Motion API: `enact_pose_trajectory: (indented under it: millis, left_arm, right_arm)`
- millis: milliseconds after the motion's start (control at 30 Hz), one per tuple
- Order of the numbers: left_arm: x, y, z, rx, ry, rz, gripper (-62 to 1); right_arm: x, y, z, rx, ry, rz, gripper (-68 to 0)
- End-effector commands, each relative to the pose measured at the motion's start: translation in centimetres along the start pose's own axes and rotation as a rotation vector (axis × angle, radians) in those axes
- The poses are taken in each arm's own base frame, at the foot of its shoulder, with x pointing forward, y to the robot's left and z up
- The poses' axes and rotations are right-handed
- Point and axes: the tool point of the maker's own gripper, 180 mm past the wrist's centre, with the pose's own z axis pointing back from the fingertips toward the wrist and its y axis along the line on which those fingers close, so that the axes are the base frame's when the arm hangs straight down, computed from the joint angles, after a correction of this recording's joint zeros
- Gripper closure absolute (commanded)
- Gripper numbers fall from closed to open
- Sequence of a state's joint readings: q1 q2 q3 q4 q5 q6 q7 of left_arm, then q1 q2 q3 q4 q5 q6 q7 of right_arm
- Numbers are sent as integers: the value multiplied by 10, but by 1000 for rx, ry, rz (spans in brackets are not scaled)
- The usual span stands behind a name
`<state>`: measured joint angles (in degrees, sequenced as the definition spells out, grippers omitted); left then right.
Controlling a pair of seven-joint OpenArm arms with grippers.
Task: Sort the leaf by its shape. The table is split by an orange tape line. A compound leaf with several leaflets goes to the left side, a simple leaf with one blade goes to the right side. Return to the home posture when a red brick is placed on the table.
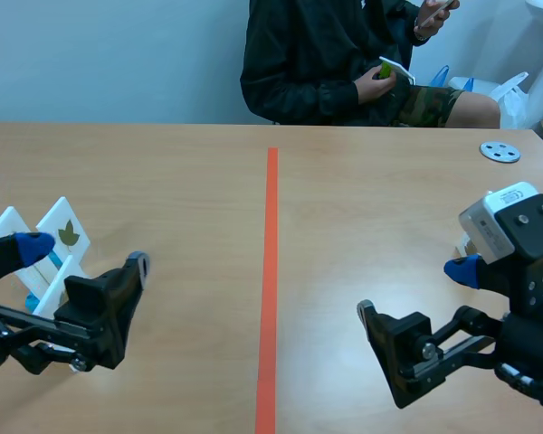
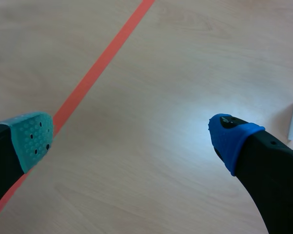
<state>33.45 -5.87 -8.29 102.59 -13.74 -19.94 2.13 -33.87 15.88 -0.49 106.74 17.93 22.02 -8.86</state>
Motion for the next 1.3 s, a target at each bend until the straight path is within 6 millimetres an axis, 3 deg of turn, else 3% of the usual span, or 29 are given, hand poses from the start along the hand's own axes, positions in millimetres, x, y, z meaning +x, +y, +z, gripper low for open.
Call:
enact_pose_trajectory:
  millis: [0,333,533,700,867,1267]
  left_arm:
    - [9,-10,0,-50,-20,-4,-623]
    - [0,-78,1,-334,36,-20,-623]
    - [-1,-99,-3,-349,35,4,-623]
    - [-5,-95,-9,-303,55,-33,-623]
    - [-5,-79,-14,-212,54,-31,-623]
    - [-11,-67,-13,-200,89,-81,-623]
  right_arm:
    - [17,-13,3,-32,-51,28,-679]
    - [20,-38,12,-99,-63,15,-679]
    - [16,-36,16,-91,-57,-35,-679]
    - [12,-35,17,-88,-48,-40,-679]
    - [15,-35,17,-89,-60,-40,-679]
    - [16,-35,17,-89,-66,-39,-679]
